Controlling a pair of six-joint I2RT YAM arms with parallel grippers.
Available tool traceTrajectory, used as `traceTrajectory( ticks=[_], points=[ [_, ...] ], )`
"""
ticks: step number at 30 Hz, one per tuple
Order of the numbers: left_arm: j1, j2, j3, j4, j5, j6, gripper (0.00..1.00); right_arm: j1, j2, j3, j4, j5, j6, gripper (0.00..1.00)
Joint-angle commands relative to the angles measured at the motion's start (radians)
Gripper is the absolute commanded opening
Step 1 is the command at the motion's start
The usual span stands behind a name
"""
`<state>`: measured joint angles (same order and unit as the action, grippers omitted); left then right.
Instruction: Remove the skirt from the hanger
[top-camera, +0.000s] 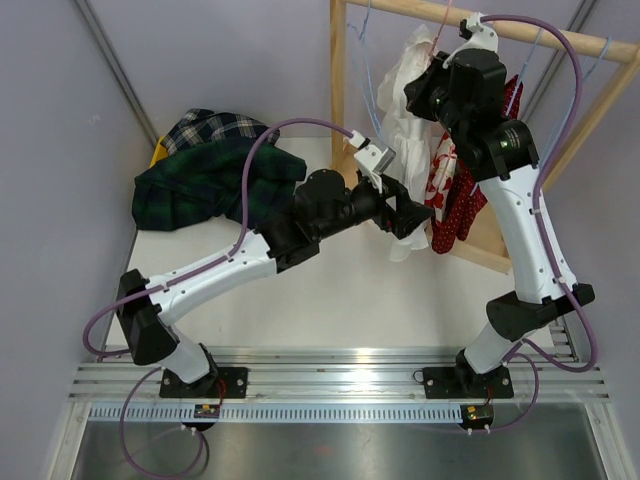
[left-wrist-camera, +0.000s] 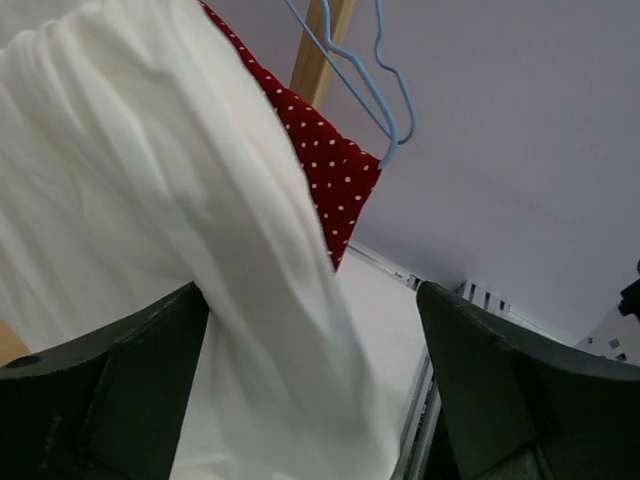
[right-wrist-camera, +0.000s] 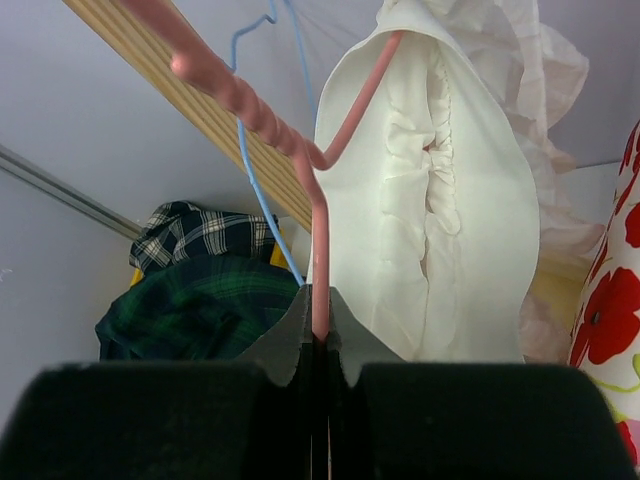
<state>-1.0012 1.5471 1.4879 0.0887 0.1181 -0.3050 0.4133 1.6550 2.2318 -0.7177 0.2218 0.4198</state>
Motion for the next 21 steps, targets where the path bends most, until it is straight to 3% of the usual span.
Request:
traceTrajectory(
  ticks=[1, 4, 5, 11, 16, 21],
  points=[
    [-0.031, 0.002, 0.04, 0.108, -0.072, 0.006, 0.8, 0.005, -0.06, -0.009, 0.086, -0.009, 0.007, 0.0],
    [-0.036, 0.021, 0.066, 0.088, -0.141, 0.012, 0.09, 0.007, -0.08, -0.017, 0.087, -0.013, 0.013, 0.0],
    [-0.036, 0.024, 0.069, 0.08, -0.162, 0.007, 0.0, 0.009, -0.087, -0.018, 0.087, -0.013, 0.013, 0.0],
    [-0.108, -0.069, -0.01, 0.023, -0.238, 0.026, 0.0, 0.005, -0.077, 0.006, 0.084, 0.005, -0.016, 0.0],
    [-0.312, -0.209, -0.204, 0.02, -0.449, 0.093, 0.0, 0.005, -0.037, 0.063, 0.075, 0.03, -0.029, 0.0],
    [-0.47, -0.318, -0.402, 0.008, -0.596, 0.044, 0.0, 0.004, -0.006, 0.123, 0.064, 0.047, -0.041, 0.0]
  ],
)
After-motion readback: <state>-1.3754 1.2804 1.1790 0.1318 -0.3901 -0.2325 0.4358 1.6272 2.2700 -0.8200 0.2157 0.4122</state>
